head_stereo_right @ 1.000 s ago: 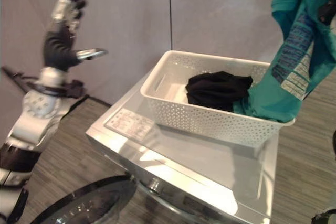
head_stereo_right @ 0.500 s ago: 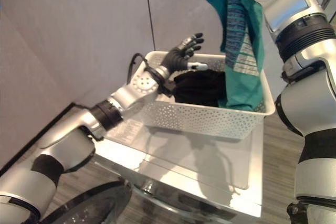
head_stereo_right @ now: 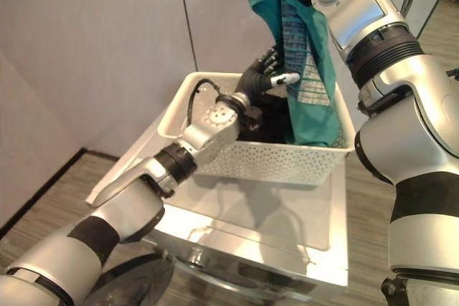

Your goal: Grab the laundry basket,head to the washer,open it,put in the laundry and shut it.

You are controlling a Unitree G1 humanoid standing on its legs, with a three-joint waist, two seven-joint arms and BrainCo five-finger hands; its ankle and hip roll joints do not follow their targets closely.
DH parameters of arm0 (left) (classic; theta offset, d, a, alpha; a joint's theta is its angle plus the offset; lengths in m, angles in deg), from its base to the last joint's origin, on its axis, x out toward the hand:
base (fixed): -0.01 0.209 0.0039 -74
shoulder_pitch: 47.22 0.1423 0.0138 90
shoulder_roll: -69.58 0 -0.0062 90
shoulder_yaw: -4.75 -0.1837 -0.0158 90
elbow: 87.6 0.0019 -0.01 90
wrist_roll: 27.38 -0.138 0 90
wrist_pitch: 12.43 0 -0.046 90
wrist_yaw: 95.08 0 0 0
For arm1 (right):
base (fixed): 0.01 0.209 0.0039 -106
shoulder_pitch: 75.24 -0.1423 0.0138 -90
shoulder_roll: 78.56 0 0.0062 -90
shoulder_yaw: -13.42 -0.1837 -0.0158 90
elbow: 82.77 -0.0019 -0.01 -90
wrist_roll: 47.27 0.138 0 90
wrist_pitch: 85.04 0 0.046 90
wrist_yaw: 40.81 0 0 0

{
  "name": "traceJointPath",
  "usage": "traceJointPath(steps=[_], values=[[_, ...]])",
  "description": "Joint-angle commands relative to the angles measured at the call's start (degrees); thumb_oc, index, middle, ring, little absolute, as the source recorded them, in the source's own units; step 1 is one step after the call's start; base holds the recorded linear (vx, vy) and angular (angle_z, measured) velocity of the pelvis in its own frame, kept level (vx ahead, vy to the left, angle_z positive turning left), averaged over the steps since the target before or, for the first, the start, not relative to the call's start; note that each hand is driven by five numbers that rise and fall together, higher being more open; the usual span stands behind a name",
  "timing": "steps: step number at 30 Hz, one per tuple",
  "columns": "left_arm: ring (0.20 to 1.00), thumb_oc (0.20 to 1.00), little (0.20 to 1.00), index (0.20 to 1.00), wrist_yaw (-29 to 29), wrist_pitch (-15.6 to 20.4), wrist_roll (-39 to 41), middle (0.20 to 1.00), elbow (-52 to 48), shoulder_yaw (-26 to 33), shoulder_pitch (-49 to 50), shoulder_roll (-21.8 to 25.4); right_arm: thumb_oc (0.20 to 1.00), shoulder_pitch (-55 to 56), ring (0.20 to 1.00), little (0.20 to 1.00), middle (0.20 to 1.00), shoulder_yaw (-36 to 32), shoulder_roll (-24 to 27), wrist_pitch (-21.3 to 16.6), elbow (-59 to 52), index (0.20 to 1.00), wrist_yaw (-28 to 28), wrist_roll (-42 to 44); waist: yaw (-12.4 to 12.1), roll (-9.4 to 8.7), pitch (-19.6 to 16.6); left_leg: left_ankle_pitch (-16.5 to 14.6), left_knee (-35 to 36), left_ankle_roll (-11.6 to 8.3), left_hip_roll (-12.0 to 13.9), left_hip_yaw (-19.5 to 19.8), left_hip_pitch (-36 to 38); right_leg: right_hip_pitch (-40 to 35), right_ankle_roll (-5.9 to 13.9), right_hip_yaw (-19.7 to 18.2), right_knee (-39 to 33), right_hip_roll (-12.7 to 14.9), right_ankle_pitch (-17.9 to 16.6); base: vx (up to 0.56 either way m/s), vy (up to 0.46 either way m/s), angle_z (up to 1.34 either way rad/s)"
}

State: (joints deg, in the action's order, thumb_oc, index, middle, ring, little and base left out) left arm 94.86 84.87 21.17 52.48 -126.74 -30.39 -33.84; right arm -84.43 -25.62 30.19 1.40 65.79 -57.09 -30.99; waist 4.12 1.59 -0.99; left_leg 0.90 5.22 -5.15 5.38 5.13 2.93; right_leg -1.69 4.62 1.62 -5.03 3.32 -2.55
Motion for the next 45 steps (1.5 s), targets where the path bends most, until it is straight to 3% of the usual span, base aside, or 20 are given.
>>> traceJointPath(steps=[1, 8, 16, 31, 35, 36, 37, 38, 45], values=[[1.000, 1.000, 1.000, 1.000, 0.27, 1.87, 1.29, 1.000, 8.73, 1.43, -11.80, -2.03, 0.200, -8.02, 0.200, 0.200, 0.200, -1.15, 0.24, -0.47, 4.70, 0.200, -0.58, 2.77, -0.35, -3.16, -3.48, -4.90, -0.22, -0.96, 1.43, -0.86, 3.83, -2.47, 4.08, 0.60, 1.65, 5.11, 3.15, 0.00, -0.006, -0.09], [1.000, 1.000, 1.000, 1.000, -0.41, 2.69, 7.49, 1.000, 5.87, 3.41, -11.39, -1.00, 0.200, -6.78, 0.200, 0.200, 0.200, -3.13, -1.51, -0.40, 3.49, 0.200, -1.20, 2.75, 0.19, -2.11, -3.32, -4.85, -0.22, -0.89, 1.24, -1.47, 4.07, -2.23, 4.16, -0.19, 1.76, 5.19, 3.08, 0.00, -0.009, -0.07], [1.000, 1.000, 1.000, 1.000, -1.97, 2.21, 7.17, 1.000, 6.55, 1.62, -11.05, -4.49, 0.200, -7.61, 0.200, 0.200, 0.200, -4.50, -5.88, -0.86, 3.47, 0.200, -0.98, 5.09, 1.52, -0.55, -3.16, -4.28, -0.22, -1.11, 1.17, -2.07, 4.08, -1.75, 3.96, -0.72, 2.06, 5.25, 3.11, 0.00, -0.009, 0.00], [1.000, 1.000, 1.000, 1.000, -1.60, 4.81, 5.94, 1.000, 6.52, 2.50, -12.39, -3.56, 0.200, -1.67, 0.200, 0.200, 0.200, -8.74, -13.86, -3.89, -2.86, 0.200, -1.97, 8.64, 2.28, 1.66, -2.54, -3.56, -0.22, -1.23, 1.17, -3.19, 4.02, -1.56, 3.43, -1.53, 1.79, 4.99, 3.20, 0.00, -0.008, -0.05], [1.000, 1.000, 1.000, 1.000, -1.37, 4.93, 4.82, 1.000, 6.42, 2.15, -12.54, -2.84, 0.200, -0.20, 0.200, 0.200, 0.200, -8.86, -13.85, -4.24, -4.36, 0.200, -1.75, 9.09, 2.26, 1.74, -2.59, -3.51, -0.22, -1.22, 1.26, -3.22, 4.01, -1.53, 3.36, -1.39, 1.80, 4.93, 3.22, 0.00, 0.000, 0.00], [0.846, 0.846, 0.846, 0.846, -1.30, 5.03, 4.47, 0.846, 6.15, 2.05, -12.58, -2.49, 0.200, 0.25, 0.200, 0.200, 0.200, -8.81, -13.57, -4.41, -5.02, 0.200, -1.69, 9.20, 2.25, 1.69, -2.59, -3.49, -0.22, -1.23, 1.29, -3.20, 4.01, -1.55, 3.32, -1.36, 1.78, 4.91, 3.21, 0.00, 0.000, 0.00], [0.413, 0.413, 0.413, 0.413, -0.97, 5.23, 3.54, 0.413, 5.75, 1.84, -12.39, -1.78, 0.200, 1.11, 0.200, 0.200, 0.200, -8.60, -13.27, -4.53, -6.28, 0.200, -1.31, 9.10, 2.19, 1.58, -2.58, -3.42, -0.22, -1.22, 1.40, -3.16, 4.05, -1.64, 3.26, -1.27, 1.81, 4.89, 3.21, 0.00, 0.000, 0.00], [0.219, 0.219, 0.219, 0.219, -0.96, 5.22, 3.52, 0.219, 5.73, 1.83, -12.37, -1.79, 0.200, 1.15, 0.200, 0.200, 0.200, -8.61, -13.26, -4.51, -6.32, 0.200, -1.32, 9.09, 2.20, 1.57, -2.58, -3.41, -0.22, -1.22, 1.40, -3.15, 4.06, -1.65, 3.26, -1.26, 1.81, 4.89, 3.21, 0.00, 0.000, 0.00], [0.200, 0.200, 0.200, 0.200, -0.86, 5.52, 2.45, 0.200, 4.19, 1.85, -10.07, 0.45, 0.200, 4.41, 0.200, 0.200, 0.200, -9.45, -11.43, -5.39, -10.59, 0.200, -0.98, 10.46, 2.19, 1.10, -2.66, -3.52, -0.22, -1.15, 1.55, -3.19, 4.16, -1.64, 3.16, -1.24, 2.14, 4.74, 3.28, 0.00, 0.000, 0.00]])
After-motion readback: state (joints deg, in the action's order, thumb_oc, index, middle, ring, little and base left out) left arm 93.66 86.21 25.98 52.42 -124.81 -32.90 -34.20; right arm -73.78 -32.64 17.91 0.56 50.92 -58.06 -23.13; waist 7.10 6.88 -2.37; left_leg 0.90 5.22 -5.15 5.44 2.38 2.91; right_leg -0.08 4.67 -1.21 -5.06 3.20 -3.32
